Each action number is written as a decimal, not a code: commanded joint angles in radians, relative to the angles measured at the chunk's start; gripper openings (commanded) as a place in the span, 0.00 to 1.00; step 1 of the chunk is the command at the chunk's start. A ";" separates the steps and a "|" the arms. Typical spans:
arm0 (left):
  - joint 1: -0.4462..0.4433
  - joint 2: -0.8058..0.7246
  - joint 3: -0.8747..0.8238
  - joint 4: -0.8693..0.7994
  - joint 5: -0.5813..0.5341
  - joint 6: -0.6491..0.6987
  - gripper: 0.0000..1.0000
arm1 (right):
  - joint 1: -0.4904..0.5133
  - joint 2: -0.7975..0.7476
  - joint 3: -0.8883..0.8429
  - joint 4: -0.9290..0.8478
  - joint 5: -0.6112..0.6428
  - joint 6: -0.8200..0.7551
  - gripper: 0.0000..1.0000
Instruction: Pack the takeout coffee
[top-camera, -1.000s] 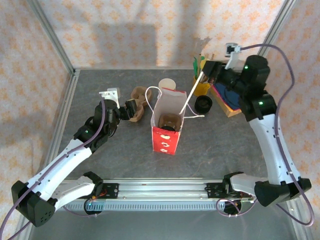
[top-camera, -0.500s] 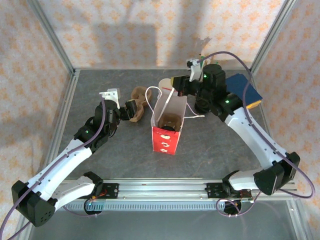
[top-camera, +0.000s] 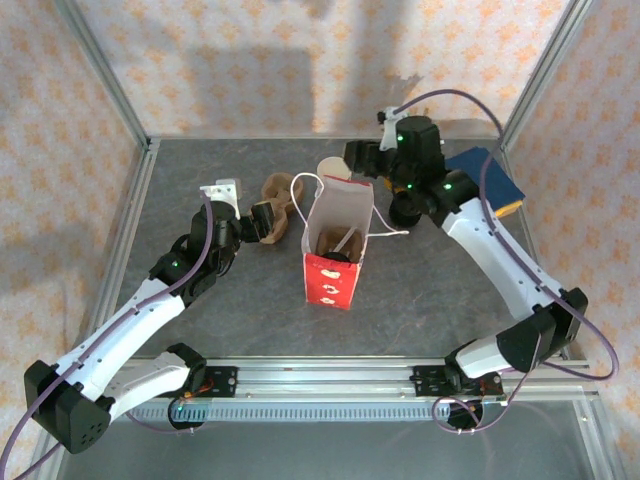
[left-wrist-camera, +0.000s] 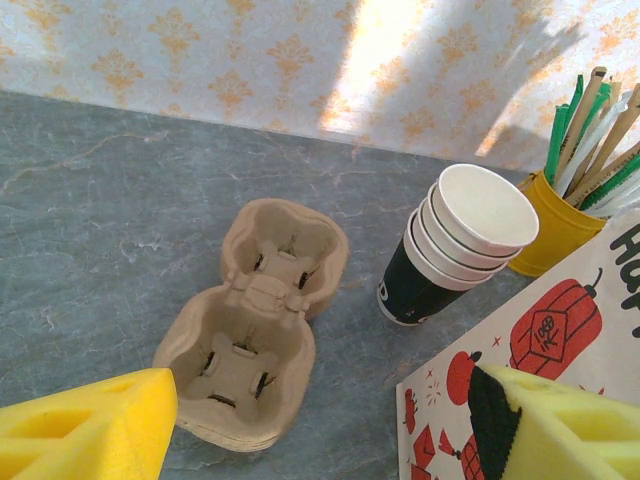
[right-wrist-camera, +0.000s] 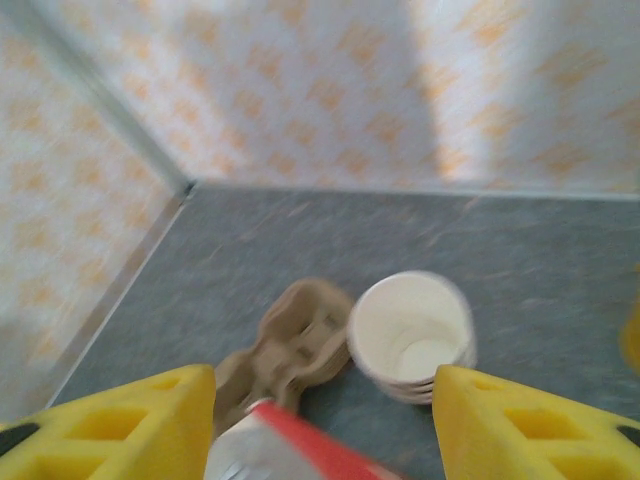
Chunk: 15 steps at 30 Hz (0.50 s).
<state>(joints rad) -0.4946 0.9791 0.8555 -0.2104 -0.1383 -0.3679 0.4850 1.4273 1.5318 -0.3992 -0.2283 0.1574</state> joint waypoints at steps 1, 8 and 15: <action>0.009 -0.006 -0.012 0.029 -0.003 -0.003 0.78 | -0.096 -0.058 -0.005 -0.057 0.161 0.033 0.60; 0.009 0.009 -0.009 0.048 -0.007 -0.002 0.78 | -0.360 -0.113 -0.148 -0.014 0.226 0.096 0.65; 0.011 0.017 -0.008 0.045 -0.018 -0.016 0.78 | -0.587 0.007 -0.220 0.040 0.200 0.140 0.75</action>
<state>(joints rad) -0.4946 0.9924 0.8555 -0.1902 -0.1390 -0.3683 -0.0643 1.3830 1.3300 -0.4007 -0.0483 0.2691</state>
